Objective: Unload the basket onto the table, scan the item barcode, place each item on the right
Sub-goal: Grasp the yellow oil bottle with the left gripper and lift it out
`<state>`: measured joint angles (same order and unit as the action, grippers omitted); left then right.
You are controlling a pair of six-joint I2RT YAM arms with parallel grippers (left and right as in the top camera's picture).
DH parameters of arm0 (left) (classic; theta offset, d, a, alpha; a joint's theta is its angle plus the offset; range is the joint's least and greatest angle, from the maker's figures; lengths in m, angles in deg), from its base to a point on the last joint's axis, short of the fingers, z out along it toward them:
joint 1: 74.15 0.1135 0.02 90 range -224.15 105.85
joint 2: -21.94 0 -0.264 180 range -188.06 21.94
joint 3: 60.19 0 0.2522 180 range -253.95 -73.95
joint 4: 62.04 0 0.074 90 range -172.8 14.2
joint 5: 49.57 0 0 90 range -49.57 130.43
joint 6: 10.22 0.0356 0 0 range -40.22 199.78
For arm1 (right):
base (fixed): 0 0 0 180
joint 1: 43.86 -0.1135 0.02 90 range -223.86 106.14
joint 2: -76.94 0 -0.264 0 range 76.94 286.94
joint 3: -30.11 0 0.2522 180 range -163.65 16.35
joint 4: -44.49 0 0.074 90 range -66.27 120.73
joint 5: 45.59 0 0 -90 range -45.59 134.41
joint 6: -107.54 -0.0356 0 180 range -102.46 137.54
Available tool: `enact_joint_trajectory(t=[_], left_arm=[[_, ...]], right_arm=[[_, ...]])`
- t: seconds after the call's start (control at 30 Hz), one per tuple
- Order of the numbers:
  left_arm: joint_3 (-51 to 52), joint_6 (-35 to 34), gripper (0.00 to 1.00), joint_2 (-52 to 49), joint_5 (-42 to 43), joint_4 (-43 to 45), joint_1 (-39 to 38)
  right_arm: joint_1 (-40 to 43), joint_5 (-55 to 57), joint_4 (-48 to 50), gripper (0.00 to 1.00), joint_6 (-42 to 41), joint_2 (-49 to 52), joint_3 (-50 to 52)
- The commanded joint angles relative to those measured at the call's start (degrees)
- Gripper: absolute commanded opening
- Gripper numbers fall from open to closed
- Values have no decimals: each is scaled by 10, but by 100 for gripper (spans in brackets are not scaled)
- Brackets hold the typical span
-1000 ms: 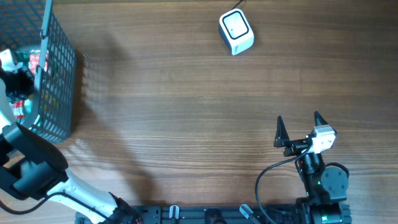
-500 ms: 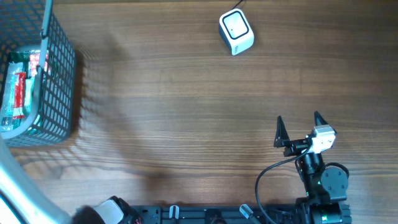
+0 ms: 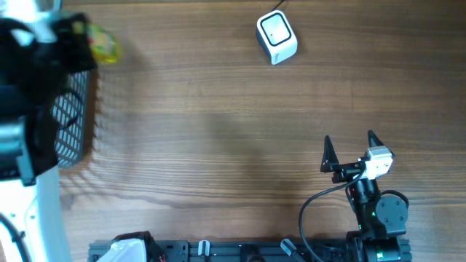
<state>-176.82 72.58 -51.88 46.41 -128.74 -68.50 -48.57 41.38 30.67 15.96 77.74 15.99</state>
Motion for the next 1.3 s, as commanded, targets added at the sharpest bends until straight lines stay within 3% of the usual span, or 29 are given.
enact_joint_trajectory(t=[0.0,0.17,0.37,0.57,0.73,0.8,0.9,1.1,1.27], left_arm=[[-7,-10,31,-35,4,-32,-92],[-5,-23,27,-100,4,-82,-215],[-5,-29,25,-173,3,-75,-335],[-5,-151,24,-233,-42,-71,-413],[-5,-208,22,-258,-123,-60,-461],[-4,-226,16,-271,-148,-59,-479],[-3,-238,17,-292,-149,-49,-500],[-2,-336,15,-328,-151,-31,-510],[-2,-340,15,-352,-151,-31,-510]], right_arm=[[3,-9,2,100,5,-2,1],[3,-9,2,100,5,-2,1],[3,-9,2,100,5,-2,1],[3,-9,2,100,5,-2,1],[3,-9,2,100,5,-2,1],[3,-9,2,100,5,-2,1],[3,-9,2,100,5,-2,1],[3,-9,2,100,5,-2,1],[3,-9,2,100,5,-2,1]])
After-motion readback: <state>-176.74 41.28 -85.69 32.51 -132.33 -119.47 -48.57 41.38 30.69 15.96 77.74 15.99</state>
